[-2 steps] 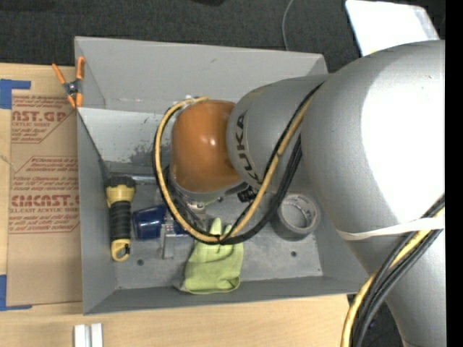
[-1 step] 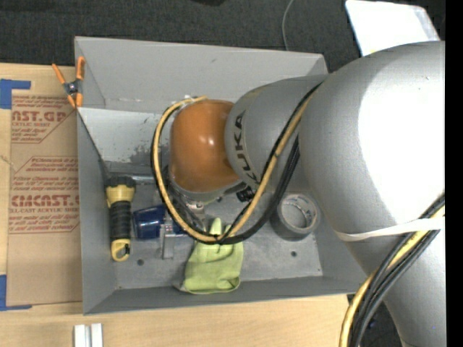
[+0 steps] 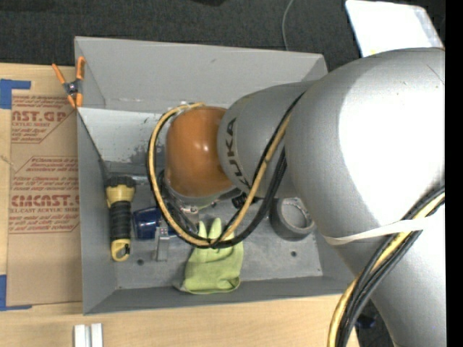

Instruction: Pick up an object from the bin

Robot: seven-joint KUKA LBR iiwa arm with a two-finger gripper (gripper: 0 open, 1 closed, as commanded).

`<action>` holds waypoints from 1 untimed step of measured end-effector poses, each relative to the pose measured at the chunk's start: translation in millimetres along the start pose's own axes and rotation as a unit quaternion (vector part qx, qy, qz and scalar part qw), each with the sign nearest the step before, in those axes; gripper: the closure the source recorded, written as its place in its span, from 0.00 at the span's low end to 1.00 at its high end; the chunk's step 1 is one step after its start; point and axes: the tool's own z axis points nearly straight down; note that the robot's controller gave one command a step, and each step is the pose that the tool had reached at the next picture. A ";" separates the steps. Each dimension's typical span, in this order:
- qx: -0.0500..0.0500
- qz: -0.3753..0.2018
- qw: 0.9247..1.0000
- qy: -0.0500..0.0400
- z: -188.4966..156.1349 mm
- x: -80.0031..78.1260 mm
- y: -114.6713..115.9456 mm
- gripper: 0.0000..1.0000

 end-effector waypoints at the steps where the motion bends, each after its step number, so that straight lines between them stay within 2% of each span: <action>1: 0.001 -0.035 0.999 0.000 -0.6 0.3 1.1 1.00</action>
Offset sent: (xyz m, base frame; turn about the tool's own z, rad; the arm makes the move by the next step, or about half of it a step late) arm 0.0000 0.0000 0.0000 0.0000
